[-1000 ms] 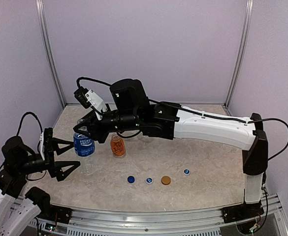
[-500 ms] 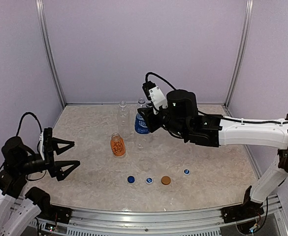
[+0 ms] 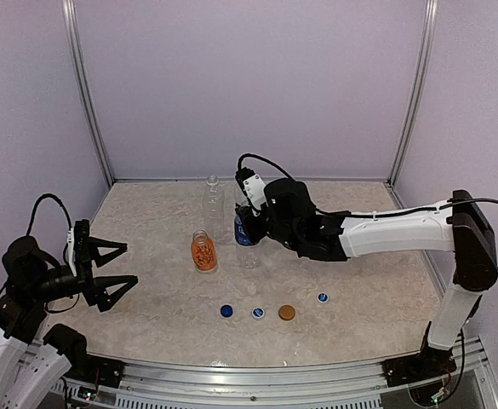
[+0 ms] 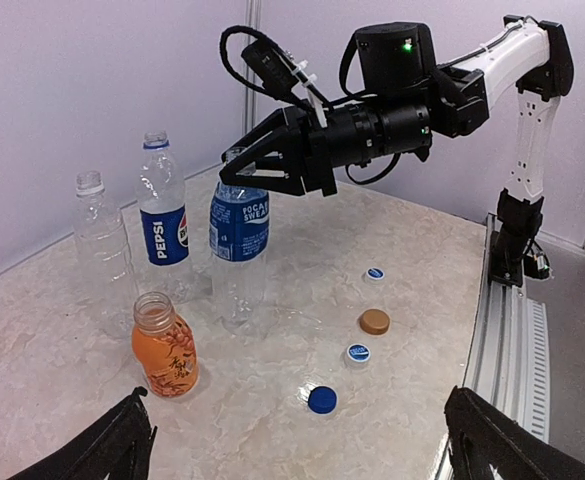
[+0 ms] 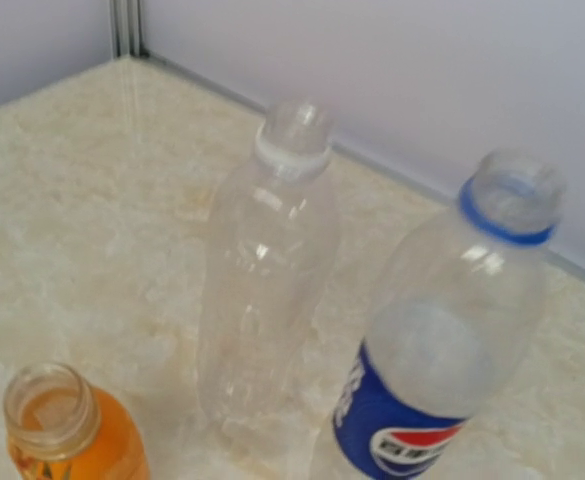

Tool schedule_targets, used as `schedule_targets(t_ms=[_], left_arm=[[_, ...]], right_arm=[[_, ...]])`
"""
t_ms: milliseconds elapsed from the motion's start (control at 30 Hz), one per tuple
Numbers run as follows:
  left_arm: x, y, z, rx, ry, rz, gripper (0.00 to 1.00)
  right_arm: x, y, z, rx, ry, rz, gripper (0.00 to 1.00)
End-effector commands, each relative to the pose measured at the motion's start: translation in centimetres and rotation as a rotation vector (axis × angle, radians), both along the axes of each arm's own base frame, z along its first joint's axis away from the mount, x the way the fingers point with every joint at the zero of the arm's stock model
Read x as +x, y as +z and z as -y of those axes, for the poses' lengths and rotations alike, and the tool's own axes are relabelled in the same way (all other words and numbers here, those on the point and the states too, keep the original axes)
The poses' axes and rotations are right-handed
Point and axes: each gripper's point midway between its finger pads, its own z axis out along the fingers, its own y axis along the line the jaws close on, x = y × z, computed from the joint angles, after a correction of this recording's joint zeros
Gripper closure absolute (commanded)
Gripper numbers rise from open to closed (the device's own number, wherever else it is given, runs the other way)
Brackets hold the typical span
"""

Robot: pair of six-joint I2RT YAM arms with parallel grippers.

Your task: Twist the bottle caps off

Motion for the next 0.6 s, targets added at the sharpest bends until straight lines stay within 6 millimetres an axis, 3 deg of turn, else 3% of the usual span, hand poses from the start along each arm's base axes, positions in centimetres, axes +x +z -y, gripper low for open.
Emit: schedule_targets(t_ms=[0,100,433,567], left_arm=[[0.3,-0.2,-0.1,0.000,0.014,0.006,0.01],[0.3,-0.2,-0.2,-0.001,0.014,0.007,0.01],[0.3,-0.1,-0.2,-0.001,0.015,0.012,0.01],[0.3,-0.1,-0.2,-0.002,0.012,0.010,0.01]], right_arm=[[0.4,-1.8,-1.4,-0.022,0.022,-0.031,1.00],[0.4,-2.4,-2.1,-0.016,0.043,-0.044,1.00],[1.1,-3.5,-1.9,-0.021,0.026,-0.078,1.00],[1.1,-3.2,-1.9,-0.033,0.022,-0.088,0.49]])
